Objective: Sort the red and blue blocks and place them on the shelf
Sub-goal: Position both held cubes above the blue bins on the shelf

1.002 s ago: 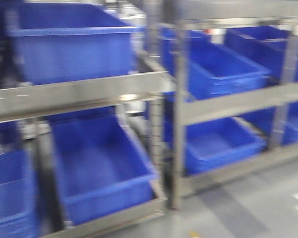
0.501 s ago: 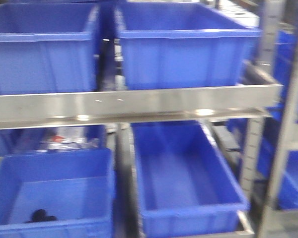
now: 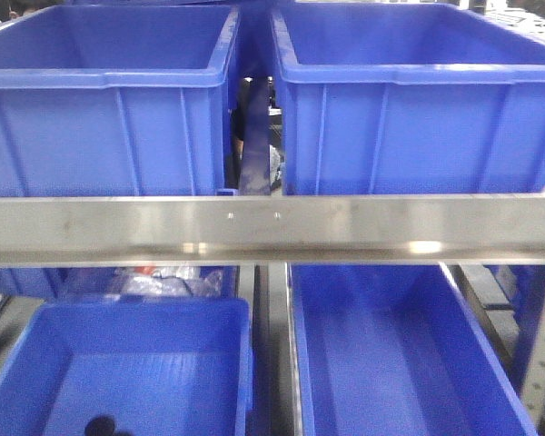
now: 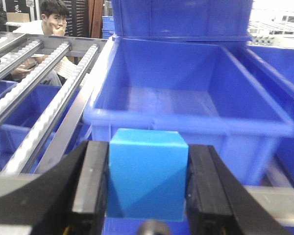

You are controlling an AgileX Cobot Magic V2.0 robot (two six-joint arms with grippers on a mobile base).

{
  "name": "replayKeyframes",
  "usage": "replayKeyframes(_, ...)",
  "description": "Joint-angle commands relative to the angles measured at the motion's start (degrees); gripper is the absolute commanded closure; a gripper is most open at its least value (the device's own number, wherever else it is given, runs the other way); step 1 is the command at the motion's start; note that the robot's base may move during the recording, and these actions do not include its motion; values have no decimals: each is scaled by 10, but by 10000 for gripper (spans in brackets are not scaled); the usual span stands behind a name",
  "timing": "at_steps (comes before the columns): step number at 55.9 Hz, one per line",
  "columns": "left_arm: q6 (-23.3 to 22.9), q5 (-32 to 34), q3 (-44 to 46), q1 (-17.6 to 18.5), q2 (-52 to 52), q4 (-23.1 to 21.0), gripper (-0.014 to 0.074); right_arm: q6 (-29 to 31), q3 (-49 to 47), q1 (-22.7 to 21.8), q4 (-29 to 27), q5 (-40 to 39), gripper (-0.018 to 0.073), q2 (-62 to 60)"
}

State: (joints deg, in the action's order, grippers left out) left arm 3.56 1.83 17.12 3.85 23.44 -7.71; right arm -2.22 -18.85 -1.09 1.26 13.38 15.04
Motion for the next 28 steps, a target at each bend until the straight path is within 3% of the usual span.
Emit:
replayKeyframes(1, -1, 50, 18, -1, 4, 0, 299, 0, -17, -1, 6, -50, 186, 5)
replayKeyframes(28, -1, 50, 18, -1, 4, 0, 299, 0, -17, -1, 6, -50, 186, 5)
